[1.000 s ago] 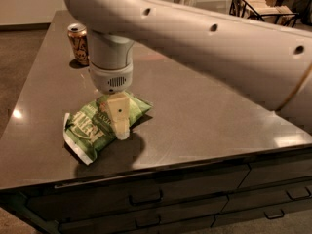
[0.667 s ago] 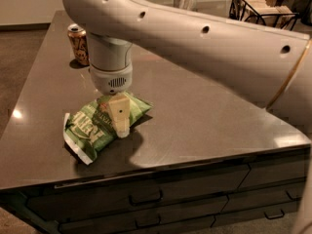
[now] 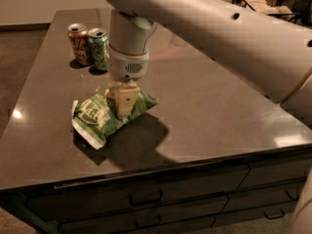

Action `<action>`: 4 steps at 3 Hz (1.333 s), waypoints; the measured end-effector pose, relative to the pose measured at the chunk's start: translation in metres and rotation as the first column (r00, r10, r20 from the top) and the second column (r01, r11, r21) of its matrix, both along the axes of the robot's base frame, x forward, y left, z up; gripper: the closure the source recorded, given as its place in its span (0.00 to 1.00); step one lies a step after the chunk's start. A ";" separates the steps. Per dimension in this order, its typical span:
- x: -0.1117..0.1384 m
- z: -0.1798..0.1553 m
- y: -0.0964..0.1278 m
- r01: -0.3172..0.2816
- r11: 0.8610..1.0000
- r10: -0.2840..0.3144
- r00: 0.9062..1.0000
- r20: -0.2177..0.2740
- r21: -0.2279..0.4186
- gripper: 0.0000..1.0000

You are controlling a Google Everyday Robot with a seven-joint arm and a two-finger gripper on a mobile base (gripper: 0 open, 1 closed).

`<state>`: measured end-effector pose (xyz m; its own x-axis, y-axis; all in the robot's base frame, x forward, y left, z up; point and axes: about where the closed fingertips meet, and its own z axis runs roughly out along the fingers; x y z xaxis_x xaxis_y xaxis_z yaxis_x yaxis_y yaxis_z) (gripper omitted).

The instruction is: Pick green jalapeno chip bag

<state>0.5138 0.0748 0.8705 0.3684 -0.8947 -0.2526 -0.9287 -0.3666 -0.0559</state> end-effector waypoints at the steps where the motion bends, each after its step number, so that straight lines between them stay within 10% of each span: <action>1: 0.007 0.033 -0.013 0.021 0.995 -0.019 1.000 -0.020 0.101 0.83; 2: 0.012 0.081 -0.025 0.023 0.978 -0.025 1.000 0.004 0.205 1.00; 4: 0.015 0.130 -0.029 0.015 0.952 -0.033 0.998 0.055 0.305 1.00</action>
Offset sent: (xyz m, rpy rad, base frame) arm 0.0144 -0.0465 0.1445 0.3228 -0.0255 -0.0240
